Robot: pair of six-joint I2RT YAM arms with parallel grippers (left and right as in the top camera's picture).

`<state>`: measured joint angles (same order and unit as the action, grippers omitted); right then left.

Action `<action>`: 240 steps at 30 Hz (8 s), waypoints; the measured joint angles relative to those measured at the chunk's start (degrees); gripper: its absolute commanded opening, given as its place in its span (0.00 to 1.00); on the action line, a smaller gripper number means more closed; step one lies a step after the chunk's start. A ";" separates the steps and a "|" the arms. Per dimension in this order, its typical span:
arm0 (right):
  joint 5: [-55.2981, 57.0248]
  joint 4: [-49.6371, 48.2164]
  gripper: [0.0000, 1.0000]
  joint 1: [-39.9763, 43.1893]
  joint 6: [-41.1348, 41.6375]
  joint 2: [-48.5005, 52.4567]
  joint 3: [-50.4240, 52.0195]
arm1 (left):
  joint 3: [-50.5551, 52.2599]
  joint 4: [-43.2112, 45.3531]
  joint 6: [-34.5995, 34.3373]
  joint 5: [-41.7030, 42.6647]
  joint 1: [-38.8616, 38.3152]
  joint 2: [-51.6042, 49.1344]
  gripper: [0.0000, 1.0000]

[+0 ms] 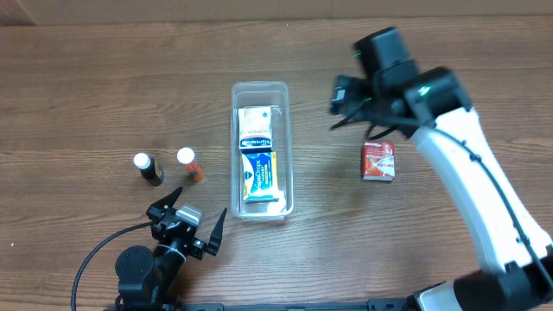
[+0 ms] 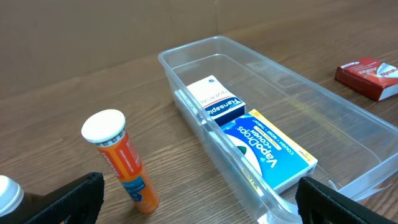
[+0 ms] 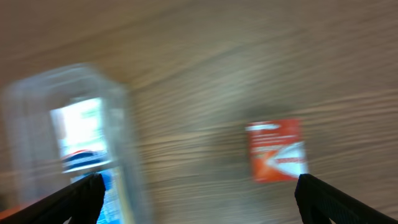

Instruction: Pack container

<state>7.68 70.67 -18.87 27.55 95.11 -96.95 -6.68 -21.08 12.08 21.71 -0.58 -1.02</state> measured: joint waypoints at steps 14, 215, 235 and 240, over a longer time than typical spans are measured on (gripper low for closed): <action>-5.35 -6.67 0.94 12.41 -14.36 20.74 13.92 | 0.00 0.02 -0.02 0.00 0.00 0.00 1.00; -11.34 0.87 1.00 24.79 -3.19 -7.17 -0.72 | -141.24 -75.56 -30.25 -26.03 -16.92 -120.83 0.67; -11.37 0.90 1.00 24.79 -3.21 -7.19 -0.72 | -118.90 -75.56 -18.93 -15.98 -2.25 -120.61 0.60; -11.34 0.87 1.00 24.79 -3.23 -7.19 -0.72 | -116.13 -75.23 -20.11 -19.08 -4.98 -112.17 0.74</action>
<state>-3.66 71.55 5.91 24.32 87.92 -97.67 -122.80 -96.31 -8.03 2.63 -5.56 -113.19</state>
